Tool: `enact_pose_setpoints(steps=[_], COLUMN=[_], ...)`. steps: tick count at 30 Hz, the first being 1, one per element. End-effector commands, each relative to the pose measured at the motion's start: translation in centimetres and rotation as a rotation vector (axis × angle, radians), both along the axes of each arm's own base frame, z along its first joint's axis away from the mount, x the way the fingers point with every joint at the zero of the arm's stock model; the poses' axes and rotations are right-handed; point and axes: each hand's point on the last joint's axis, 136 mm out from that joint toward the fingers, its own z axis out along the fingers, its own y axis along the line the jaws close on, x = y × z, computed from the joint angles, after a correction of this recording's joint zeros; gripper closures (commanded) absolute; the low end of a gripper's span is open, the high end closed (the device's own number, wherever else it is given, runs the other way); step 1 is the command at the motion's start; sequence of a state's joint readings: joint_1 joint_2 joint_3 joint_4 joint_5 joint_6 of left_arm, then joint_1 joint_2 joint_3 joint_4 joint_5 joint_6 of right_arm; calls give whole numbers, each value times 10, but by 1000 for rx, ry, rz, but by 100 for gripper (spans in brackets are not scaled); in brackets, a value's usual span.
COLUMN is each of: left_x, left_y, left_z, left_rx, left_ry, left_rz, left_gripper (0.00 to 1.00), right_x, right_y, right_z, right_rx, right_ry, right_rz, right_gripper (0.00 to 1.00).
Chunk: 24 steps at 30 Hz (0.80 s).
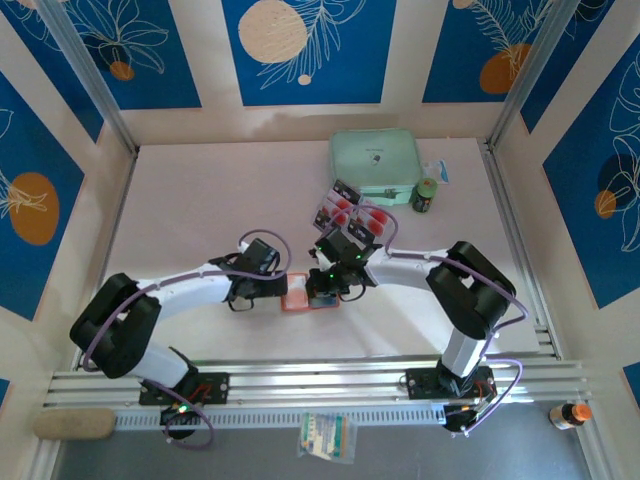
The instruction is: Put the credit cards into the card holder
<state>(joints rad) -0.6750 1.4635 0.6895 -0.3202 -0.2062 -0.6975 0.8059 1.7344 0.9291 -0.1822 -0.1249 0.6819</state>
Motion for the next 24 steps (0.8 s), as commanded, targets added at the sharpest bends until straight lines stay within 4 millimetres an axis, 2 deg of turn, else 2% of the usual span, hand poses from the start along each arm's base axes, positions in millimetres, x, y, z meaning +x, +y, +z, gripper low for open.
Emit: enact_pose_setpoints(steps=[1,14,24], left_x=[-5,-8,-8], left_y=[1,3,4], left_z=[-7,-12,-11], left_rx=[22,32,34], left_ry=[8,11,7], left_rz=[-21,-21,-17], left_gripper=[0,0,0], right_x=[0,-5,-4], right_y=[11,20,24], right_z=[5,-4,1], right_rx=[32,29,52], right_ry=[9,38,44], right_rz=[16,37,41], right_gripper=[100,100,100])
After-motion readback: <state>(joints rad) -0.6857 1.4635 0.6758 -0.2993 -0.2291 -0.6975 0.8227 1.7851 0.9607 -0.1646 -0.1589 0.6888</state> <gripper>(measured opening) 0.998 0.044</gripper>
